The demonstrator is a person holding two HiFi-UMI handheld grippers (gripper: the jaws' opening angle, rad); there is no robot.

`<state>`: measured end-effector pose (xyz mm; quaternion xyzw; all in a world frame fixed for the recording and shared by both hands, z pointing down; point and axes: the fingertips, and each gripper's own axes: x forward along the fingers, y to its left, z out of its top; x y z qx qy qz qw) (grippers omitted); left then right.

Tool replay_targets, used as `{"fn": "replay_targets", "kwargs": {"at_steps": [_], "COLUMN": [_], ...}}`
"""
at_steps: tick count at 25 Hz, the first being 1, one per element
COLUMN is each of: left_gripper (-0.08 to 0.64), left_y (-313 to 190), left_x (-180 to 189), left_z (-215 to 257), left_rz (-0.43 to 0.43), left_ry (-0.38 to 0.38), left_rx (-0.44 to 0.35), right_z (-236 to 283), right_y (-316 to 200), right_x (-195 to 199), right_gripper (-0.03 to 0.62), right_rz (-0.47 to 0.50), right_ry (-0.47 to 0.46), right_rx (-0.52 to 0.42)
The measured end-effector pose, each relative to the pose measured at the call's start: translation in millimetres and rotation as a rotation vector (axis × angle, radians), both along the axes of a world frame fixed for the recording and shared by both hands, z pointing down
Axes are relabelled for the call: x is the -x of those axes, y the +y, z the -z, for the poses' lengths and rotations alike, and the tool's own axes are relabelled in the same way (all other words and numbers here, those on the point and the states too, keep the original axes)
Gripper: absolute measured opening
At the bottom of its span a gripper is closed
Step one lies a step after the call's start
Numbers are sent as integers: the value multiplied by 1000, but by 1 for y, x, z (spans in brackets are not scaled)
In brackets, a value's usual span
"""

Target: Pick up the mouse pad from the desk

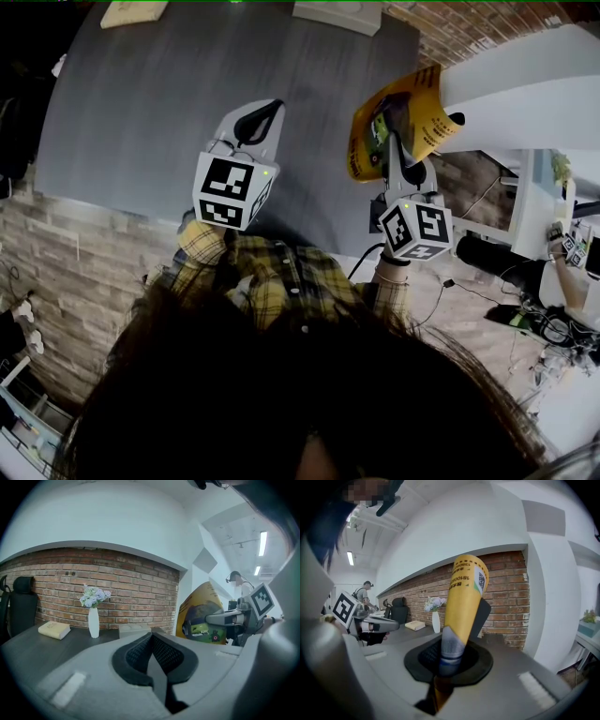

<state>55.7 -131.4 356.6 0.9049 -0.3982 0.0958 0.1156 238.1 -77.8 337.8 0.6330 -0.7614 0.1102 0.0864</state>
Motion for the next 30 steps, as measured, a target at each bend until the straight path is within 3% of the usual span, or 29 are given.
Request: {"fn": "replay_targets", "kwargs": {"at_steps": [30], "left_gripper": [-2], "left_y": [0], "left_x": [1], "left_z": [-1], "left_rz": [13], "left_ry": [-10], "left_rx": [-4], "right_z": [-4], "right_y": [-4], "right_x": [3], "right_gripper": [20], "right_rz": [17], "right_ry": [-14], "right_rx": [11]}}
